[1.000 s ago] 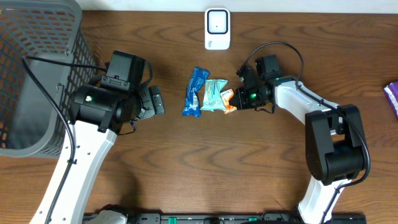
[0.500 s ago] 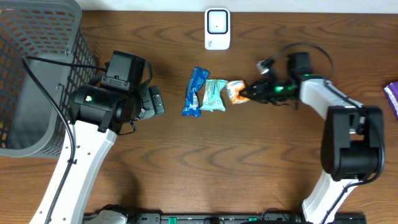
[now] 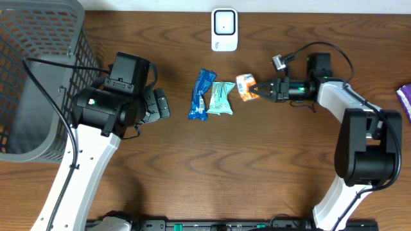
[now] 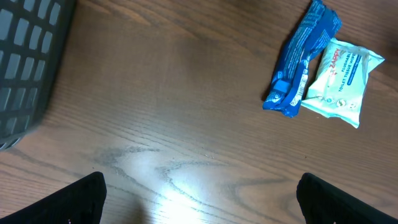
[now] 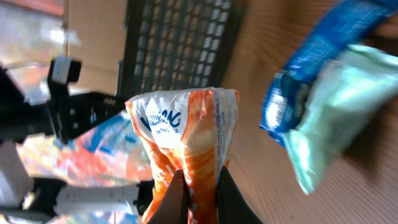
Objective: Scan the item barcode
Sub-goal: 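Lift the Kleenex pack with the right gripper toward the scanner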
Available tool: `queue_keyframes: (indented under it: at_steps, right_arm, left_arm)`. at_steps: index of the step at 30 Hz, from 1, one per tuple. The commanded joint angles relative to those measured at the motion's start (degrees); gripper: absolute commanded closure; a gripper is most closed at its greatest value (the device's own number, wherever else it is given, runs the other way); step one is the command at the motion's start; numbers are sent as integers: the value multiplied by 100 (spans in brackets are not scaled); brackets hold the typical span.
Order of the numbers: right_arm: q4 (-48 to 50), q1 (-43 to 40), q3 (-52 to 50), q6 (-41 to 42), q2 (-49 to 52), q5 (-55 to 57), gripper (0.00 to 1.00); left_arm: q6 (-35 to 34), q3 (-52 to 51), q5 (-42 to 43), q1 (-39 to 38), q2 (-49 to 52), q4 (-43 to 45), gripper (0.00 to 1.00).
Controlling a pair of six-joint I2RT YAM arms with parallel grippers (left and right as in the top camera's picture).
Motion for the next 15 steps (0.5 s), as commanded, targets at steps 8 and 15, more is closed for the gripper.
queue_keyframes:
  at_steps: [8, 15]
  right_arm:
    - [605, 402, 39, -212, 46, -470, 99]
    - [651, 398, 39, -195, 46, -468, 99]
  left_arm:
    - [-52, -11, -72, 24, 33, -15, 2]
    - [-52, -11, -72, 24, 33, -15, 2]
